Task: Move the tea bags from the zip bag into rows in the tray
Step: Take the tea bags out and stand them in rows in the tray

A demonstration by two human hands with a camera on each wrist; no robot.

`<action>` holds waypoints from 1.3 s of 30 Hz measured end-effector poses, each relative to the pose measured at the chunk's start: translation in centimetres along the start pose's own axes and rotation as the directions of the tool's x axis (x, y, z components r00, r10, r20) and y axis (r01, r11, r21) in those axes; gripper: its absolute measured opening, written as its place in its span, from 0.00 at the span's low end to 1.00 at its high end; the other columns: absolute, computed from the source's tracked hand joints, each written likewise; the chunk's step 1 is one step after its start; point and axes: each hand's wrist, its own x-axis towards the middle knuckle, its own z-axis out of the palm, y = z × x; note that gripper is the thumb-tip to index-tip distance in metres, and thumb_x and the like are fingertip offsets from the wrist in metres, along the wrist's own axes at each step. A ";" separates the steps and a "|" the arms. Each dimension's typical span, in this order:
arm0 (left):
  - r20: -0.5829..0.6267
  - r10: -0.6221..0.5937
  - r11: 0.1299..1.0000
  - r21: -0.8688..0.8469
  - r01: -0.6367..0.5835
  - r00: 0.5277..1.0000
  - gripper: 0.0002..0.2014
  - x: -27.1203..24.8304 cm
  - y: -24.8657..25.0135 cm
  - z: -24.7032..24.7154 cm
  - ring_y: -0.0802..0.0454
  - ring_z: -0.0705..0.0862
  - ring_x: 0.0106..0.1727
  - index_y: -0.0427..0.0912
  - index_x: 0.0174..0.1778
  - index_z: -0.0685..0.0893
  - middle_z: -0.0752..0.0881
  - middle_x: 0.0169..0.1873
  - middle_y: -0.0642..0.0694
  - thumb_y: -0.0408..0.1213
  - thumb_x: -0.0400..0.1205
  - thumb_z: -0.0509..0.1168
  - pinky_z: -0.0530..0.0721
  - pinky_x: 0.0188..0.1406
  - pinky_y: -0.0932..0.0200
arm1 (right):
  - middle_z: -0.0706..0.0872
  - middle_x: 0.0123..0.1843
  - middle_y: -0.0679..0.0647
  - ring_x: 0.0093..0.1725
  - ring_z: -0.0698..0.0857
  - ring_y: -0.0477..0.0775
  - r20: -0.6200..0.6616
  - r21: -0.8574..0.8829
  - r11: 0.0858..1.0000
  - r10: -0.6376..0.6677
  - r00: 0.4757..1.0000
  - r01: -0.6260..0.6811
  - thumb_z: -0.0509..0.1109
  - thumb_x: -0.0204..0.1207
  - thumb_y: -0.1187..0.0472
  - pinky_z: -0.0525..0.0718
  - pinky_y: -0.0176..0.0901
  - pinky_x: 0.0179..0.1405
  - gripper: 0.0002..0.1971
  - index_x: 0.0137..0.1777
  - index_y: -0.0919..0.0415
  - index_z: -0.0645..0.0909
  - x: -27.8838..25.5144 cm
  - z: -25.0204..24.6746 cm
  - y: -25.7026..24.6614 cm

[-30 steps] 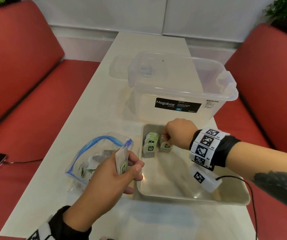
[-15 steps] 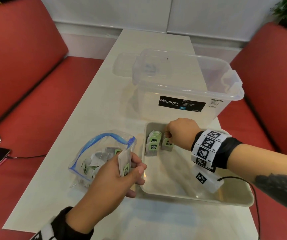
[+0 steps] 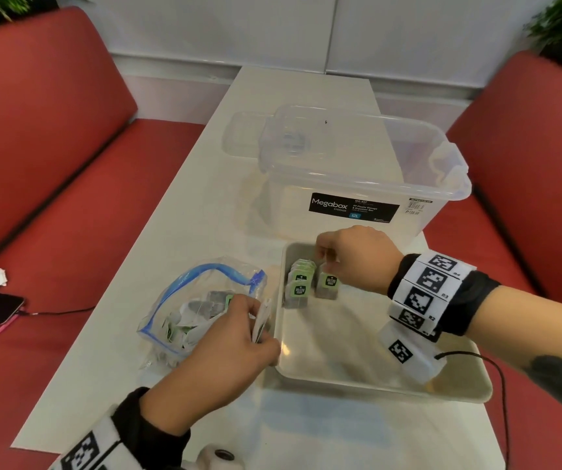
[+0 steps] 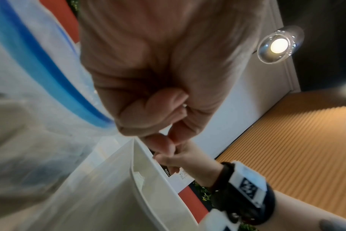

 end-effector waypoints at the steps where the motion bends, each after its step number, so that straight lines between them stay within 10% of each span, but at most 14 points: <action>1: 0.011 -0.011 0.999 0.041 0.010 1.000 0.15 0.1 0.0 -0.1 0.59 0.79 0.34 0.51 0.53 0.71 0.84 0.40 0.48 0.37 0.75 0.67 0.74 0.28 0.68 | 0.83 0.46 0.41 0.46 0.83 0.49 -0.030 0.097 0.992 -0.076 0.997 0.079 0.67 0.71 0.60 0.76 0.40 0.39 0.10 0.52 0.49 0.80 -0.6 -0.4 -0.6; 3: 0.030 -0.022 0.994 0.108 0.019 0.999 0.15 0.4 0.2 -0.3 0.56 0.80 0.36 0.50 0.53 0.70 0.84 0.40 0.49 0.38 0.74 0.67 0.75 0.28 0.66 | 0.78 0.46 0.37 0.41 0.79 0.39 -0.082 0.291 0.915 -0.267 0.960 0.280 0.69 0.65 0.63 0.75 0.36 0.38 0.17 0.55 0.49 0.80 -2.2 -1.6 -2.4; 8: 0.082 0.019 0.976 0.217 -0.037 0.996 0.13 0.6 0.5 -0.5 0.59 0.82 0.41 0.51 0.49 0.74 0.83 0.40 0.52 0.44 0.69 0.65 0.82 0.39 0.59 | 0.85 0.49 0.49 0.49 0.82 0.51 -0.162 0.310 0.773 -0.531 0.832 0.554 0.75 0.67 0.57 0.81 0.45 0.45 0.15 0.55 0.53 0.84 -5.2 -1.9 -5.6; 13: -0.067 0.070 0.984 0.171 -0.057 0.995 0.15 0.2 1.2 -1.0 0.63 0.83 0.37 0.55 0.51 0.74 0.85 0.41 0.54 0.45 0.73 0.70 0.75 0.30 0.69 | 0.86 0.39 0.45 0.40 0.83 0.48 -0.184 0.442 0.838 -0.264 0.947 0.319 0.73 0.73 0.54 0.82 0.51 0.43 0.05 0.47 0.50 0.86 -5.9 -1.2 -5.2; 18: -0.279 0.182 0.952 -0.189 -0.239 0.943 0.03 -0.1 2.7 -1.6 0.54 0.86 0.38 0.48 0.43 0.81 0.86 0.41 0.52 0.37 0.78 0.69 0.86 0.30 0.56 | 0.89 0.40 0.63 0.36 0.86 0.56 -0.147 0.872 0.477 0.031 0.989 0.114 0.73 0.74 0.62 0.84 0.57 0.46 0.08 0.38 0.50 0.78 -6.6 -0.6 -4.4; 22: -0.327 0.258 0.930 -0.171 -0.325 0.909 0.03 0.3 3.6 -1.4 0.53 0.86 0.43 0.48 0.41 0.85 0.88 0.36 0.51 0.36 0.79 0.67 0.87 0.40 0.54 | 0.89 0.43 0.59 0.36 0.83 0.46 -0.143 0.864 0.488 0.006 0.990 0.122 0.75 0.73 0.64 0.83 0.42 0.40 0.10 0.42 0.50 0.77 -7.2 -0.8 -4.0; 26: -0.303 0.374 0.925 0.053 -0.377 0.876 0.05 0.7 4.2 -1.6 0.66 0.84 0.37 0.56 0.39 0.86 0.88 0.32 0.59 0.40 0.78 0.68 0.76 0.36 0.75 | 0.82 0.41 0.39 0.36 0.78 0.39 -0.258 0.776 0.598 0.014 0.966 0.199 0.74 0.74 0.57 0.78 0.31 0.38 0.10 0.46 0.42 0.76 -7.5 -1.4 -3.9; 34: -0.267 0.350 0.919 -0.084 -0.384 0.898 0.05 0.7 5.0 -0.4 0.65 0.84 0.44 0.61 0.44 0.82 0.87 0.39 0.64 0.47 0.81 0.61 0.84 0.44 0.61 | 0.88 0.34 0.58 0.33 0.86 0.52 -0.244 0.853 0.493 0.080 0.967 0.174 0.69 0.78 0.66 0.83 0.49 0.40 0.11 0.41 0.48 0.75 -7.2 -2.2 -3.5; 39: -0.222 0.321 0.916 -0.175 -0.362 0.921 0.11 0.7 4.9 0.5 0.55 0.89 0.37 0.54 0.45 0.84 0.89 0.41 0.50 0.31 0.77 0.70 0.88 0.36 0.57 | 0.87 0.39 0.64 0.37 0.85 0.63 -0.217 0.854 0.499 0.083 0.973 0.148 0.67 0.78 0.65 0.84 0.60 0.40 0.12 0.41 0.46 0.73 -7.0 -2.2 -3.1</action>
